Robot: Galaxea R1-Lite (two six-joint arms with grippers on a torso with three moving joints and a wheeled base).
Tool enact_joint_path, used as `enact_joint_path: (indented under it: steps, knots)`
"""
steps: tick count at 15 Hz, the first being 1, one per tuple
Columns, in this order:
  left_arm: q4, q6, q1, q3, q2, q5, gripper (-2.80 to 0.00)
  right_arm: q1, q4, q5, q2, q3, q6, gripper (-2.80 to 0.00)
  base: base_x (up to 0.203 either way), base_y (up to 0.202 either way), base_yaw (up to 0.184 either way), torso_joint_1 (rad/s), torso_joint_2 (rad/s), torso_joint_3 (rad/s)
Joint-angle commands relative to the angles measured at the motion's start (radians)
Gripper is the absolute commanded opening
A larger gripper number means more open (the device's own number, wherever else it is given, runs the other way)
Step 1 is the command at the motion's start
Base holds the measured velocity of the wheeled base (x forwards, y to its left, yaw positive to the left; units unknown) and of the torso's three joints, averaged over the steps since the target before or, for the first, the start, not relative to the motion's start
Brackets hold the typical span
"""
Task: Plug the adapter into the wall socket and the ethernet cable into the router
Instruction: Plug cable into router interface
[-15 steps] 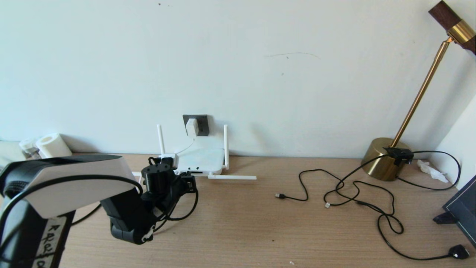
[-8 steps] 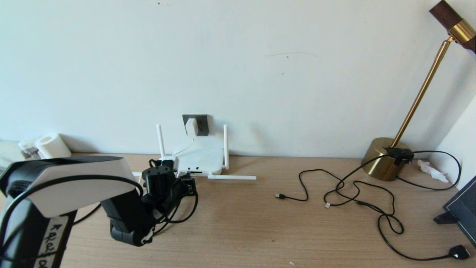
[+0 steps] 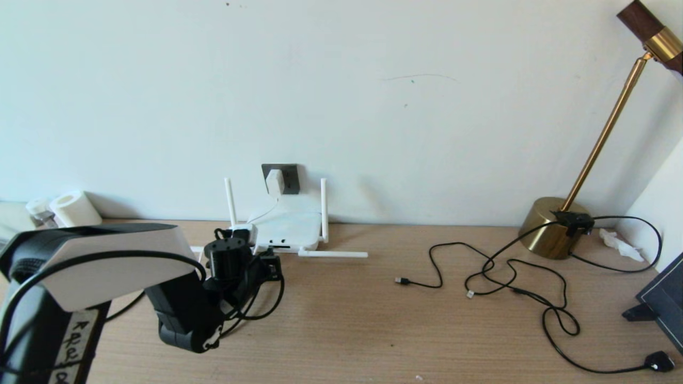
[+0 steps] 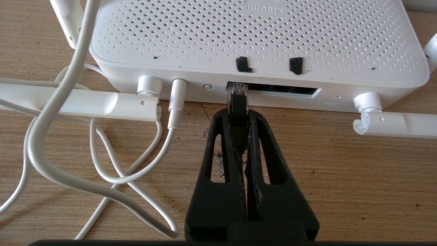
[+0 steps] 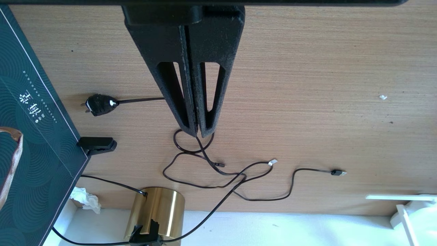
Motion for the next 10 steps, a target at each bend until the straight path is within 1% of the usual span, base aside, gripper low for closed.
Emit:
enact_joint_path:
  steps: [1, 10]
  knots:
    - [-0.010, 0.000, -0.002, 0.000, -0.006, 0.001, -2.80, 0.000, 0.000, 0.000, 0.002, 0.000, 0.000, -2.80, 0.000, 0.000, 0.000, 0.000, 0.00, 0.000]
    - [-0.010, 0.000, -0.017, 0.001, -0.009, 0.007, -2.80, 0.000, 0.000, 0.000, 0.002, 0.000, 0.001, -2.80, 0.000, 0.000, 0.000, 0.000, 0.00, 0.000]
